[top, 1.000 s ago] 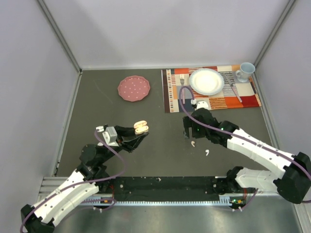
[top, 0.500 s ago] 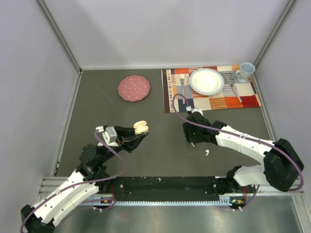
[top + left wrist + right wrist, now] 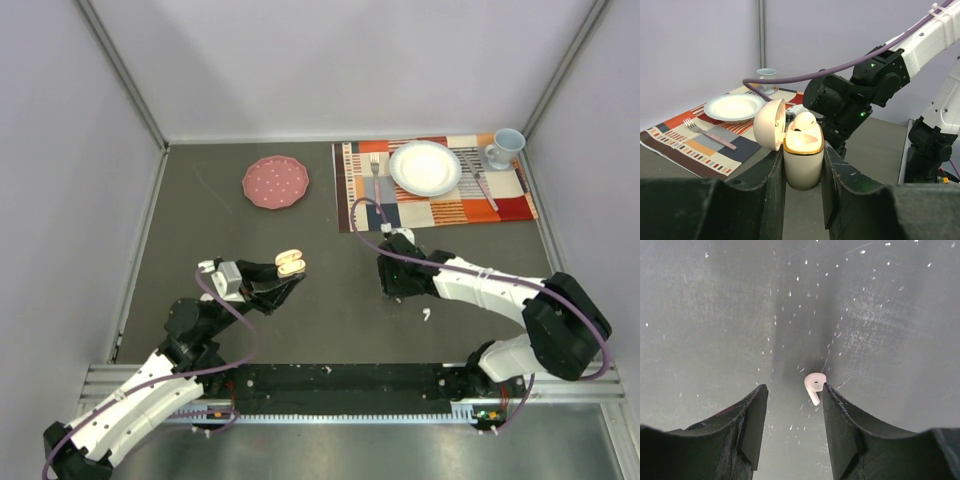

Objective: Insert the wireless bluetooth earbuds into the charging case
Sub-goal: Pick up the left earbud from the center of the board.

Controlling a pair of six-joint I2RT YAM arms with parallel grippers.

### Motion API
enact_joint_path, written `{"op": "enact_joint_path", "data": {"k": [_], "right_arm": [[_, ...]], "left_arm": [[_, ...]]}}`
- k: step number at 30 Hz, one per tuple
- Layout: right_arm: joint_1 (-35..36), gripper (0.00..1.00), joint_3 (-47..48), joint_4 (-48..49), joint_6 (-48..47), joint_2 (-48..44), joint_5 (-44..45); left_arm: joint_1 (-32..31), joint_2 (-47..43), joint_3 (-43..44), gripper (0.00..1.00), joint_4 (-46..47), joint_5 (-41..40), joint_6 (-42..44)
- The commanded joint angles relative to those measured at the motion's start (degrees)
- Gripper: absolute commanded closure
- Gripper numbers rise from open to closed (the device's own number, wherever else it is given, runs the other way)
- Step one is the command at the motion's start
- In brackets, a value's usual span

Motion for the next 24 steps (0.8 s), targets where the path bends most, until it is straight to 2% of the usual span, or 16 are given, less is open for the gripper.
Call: {"op": "enact_joint_path", "data": {"k": [1, 24], "right_arm": [[-0.66, 0.53, -0.53, 2.95, 1.54, 1.13, 1.94], [-1.80, 0.55, -1.85, 4.00, 0.40, 2.36, 3.08]], "left_arm": [[0.03, -0.26, -0.14, 1.00, 1.79, 0.02, 0.43], [0.03, 0.62, -0.31, 1.00, 2.31, -0.42, 0.00]]}}
